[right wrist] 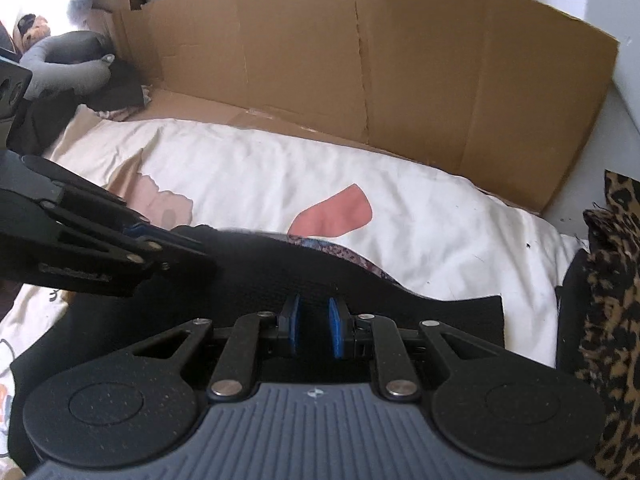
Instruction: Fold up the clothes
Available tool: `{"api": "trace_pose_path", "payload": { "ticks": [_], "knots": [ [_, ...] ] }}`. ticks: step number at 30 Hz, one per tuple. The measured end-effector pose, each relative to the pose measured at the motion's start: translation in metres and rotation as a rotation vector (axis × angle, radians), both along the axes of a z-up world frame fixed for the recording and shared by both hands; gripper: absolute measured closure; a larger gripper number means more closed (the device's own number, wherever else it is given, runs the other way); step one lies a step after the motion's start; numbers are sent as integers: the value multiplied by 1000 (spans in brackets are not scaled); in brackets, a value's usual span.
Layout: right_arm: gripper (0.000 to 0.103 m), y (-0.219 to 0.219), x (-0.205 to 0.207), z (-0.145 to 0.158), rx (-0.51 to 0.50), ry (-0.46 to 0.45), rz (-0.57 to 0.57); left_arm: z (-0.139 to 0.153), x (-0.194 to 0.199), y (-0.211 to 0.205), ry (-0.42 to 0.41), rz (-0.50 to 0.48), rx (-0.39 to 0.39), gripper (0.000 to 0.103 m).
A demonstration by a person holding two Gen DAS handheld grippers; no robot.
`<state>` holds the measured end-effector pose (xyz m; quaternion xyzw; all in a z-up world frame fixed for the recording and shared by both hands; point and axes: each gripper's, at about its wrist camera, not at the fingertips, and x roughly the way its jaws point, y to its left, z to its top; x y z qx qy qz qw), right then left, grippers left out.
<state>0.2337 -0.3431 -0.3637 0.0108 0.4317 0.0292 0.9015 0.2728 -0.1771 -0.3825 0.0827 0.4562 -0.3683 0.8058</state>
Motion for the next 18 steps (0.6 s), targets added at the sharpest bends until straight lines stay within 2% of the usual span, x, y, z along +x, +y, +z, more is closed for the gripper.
{"api": "trace_pose_path", "payload": {
  "ticks": [3,12,14,18],
  "knots": [
    [77,0,7,-2,-5,-6,-1,-3,7,-2,6,-8,6,88],
    [76,3,11,-21,-22,32,16,-17,12,-2,7,-37,6,88],
    [76,4,9,-24,-31,22,18,-15,14,0,28,-15,-1,90],
    [76,-2,3,-27,13,4,-13,5,6,7,15,9,-18,91]
  ]
}}
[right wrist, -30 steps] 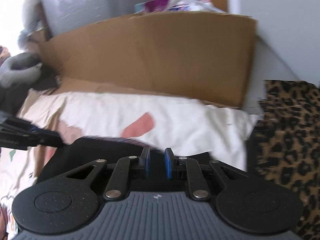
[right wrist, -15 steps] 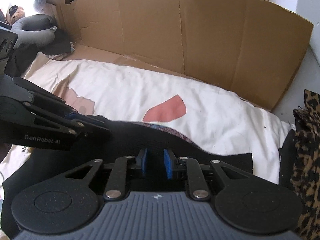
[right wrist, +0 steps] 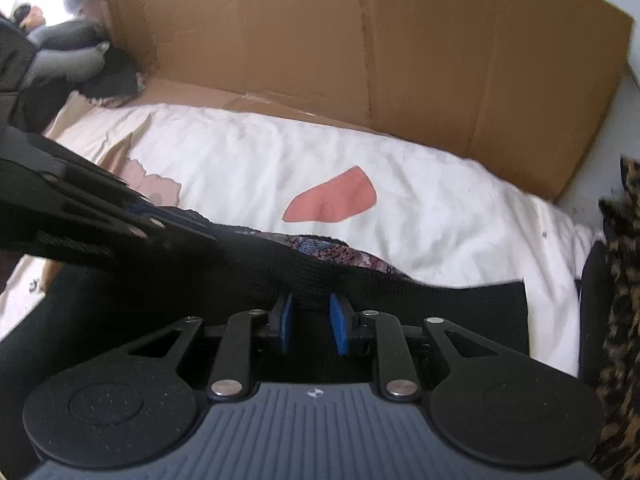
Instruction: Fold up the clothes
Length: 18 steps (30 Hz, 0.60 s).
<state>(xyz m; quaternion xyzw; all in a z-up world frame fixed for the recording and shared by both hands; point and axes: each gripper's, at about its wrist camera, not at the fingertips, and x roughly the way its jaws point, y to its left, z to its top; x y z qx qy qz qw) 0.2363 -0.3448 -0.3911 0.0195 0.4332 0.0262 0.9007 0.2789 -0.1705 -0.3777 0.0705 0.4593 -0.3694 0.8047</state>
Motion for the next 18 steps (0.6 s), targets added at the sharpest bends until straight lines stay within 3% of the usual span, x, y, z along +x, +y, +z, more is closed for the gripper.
{"api": "trace_pose_path", "payload": {
  "ticks": [5,9,14,18],
  "knots": [
    [76,-7,1,0,48,17,-16,17,-20,5,-12,3,-84,91],
    [76,-6,2,3,51,22,-26,-4,-23,-8,4,-23,-4,88],
    [76,-11,-5,17,114,19,-92,-22,-11,-2,47,1,-29,86],
    [76,0,-27,42,96,-65,-36,-25,-15,-6,21,-12,-11,86]
  ]
}}
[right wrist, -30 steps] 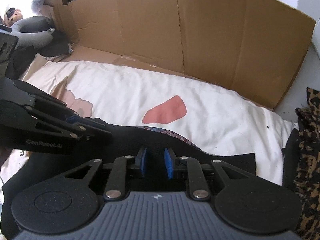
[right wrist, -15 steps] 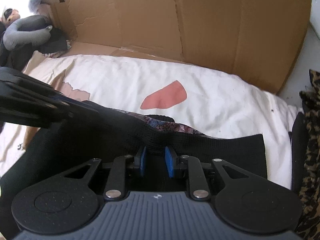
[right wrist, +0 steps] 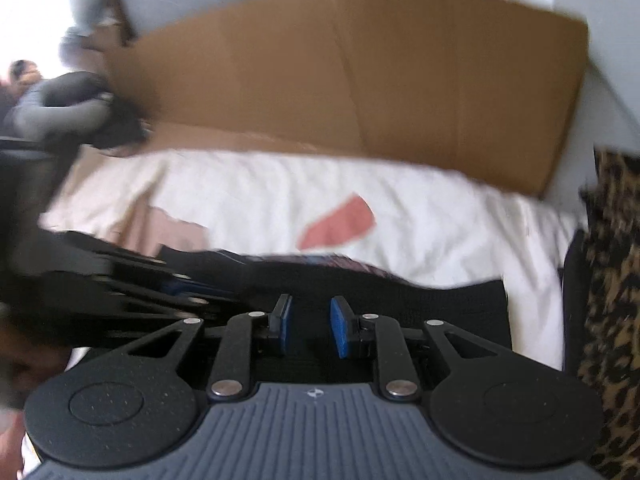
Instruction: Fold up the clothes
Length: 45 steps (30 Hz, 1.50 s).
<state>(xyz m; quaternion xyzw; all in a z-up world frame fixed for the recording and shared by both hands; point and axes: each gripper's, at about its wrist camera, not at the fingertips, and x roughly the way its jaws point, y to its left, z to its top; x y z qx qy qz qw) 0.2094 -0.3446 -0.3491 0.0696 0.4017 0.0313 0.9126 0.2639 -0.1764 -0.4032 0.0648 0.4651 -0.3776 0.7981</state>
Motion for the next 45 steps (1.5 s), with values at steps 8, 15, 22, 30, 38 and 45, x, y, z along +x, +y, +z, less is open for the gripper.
{"api": "trace_pose_path", "payload": {
  "ticks": [8,15,22,30,38,45],
  "knots": [
    [76,19,-25,-31,-96,57,94,-1,1,2,2,-6,-2,86],
    [77,2,-53,-37,-122,68,108,-3,3,3,5,-18,-11,86],
    [77,-18,-82,-37,-157,86,71,-2,2,2,2,-23,-2,86],
    [77,-44,-110,-26,-108,101,-51,3,0,-2,-4,-18,16,86],
    [76,-46,-129,-8,-55,44,-108,48,-12,5,-84,3,-39,87],
    [76,-28,-122,-17,-61,62,-89,57,-39,5,-38,-41,-46,85]
  ]
}}
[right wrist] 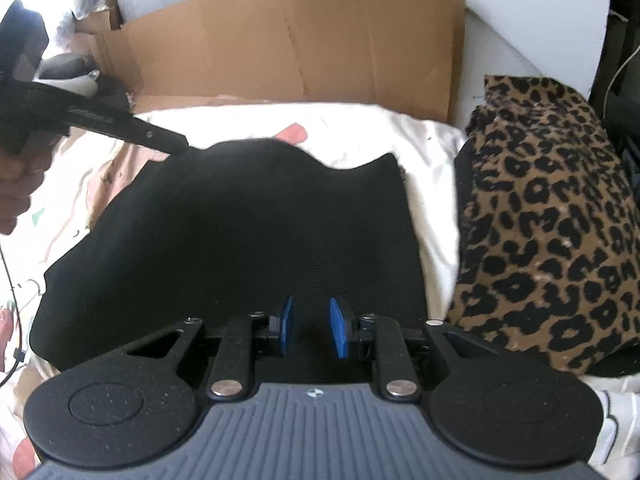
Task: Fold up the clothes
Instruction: 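Lower the held black trousers flat onto the duvet with both tools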
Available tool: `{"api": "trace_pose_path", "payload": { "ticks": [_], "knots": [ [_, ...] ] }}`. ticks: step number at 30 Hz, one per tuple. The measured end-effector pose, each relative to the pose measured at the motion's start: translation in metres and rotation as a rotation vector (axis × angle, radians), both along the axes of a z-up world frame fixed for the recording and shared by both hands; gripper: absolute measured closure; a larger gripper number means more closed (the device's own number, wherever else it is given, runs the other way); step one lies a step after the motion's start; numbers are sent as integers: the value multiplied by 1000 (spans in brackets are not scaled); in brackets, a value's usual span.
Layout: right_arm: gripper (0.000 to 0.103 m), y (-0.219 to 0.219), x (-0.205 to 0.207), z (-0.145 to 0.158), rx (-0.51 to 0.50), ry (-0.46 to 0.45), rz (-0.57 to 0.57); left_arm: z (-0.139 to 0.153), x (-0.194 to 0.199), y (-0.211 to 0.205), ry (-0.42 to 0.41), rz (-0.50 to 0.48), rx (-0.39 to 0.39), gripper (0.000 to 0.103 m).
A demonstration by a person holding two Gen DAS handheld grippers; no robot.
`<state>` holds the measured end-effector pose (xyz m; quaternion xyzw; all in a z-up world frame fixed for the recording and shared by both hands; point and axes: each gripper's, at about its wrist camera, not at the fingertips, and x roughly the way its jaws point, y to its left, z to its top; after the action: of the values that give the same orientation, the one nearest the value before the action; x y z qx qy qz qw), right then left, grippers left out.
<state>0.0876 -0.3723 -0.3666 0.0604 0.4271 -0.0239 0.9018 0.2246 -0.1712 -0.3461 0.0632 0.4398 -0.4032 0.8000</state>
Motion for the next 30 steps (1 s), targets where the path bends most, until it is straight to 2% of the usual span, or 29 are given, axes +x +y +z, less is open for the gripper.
{"api": "trace_pose_path", "payload": {
  "ticks": [4,8,12,17,22,30],
  "knots": [
    [76,4,2,-11,-25,44,11,-6,-18,-4,7,-75,43,78],
    [77,-2,-2,-16,-53,69,-1,-11,-27,4,36,-80,57,72],
    [77,-13,-11,-15,-35,76,-33,-13,-31,14,56,-60,61,71],
    [77,-21,-21,-7,-63,76,-64,-14,-35,21,75,-47,62,71],
    [76,-29,-29,8,-14,31,-113,-12,-42,20,97,-55,41,72],
    [76,-14,-29,9,-10,33,-90,-16,-67,-1,114,-176,37,72]
  ]
}}
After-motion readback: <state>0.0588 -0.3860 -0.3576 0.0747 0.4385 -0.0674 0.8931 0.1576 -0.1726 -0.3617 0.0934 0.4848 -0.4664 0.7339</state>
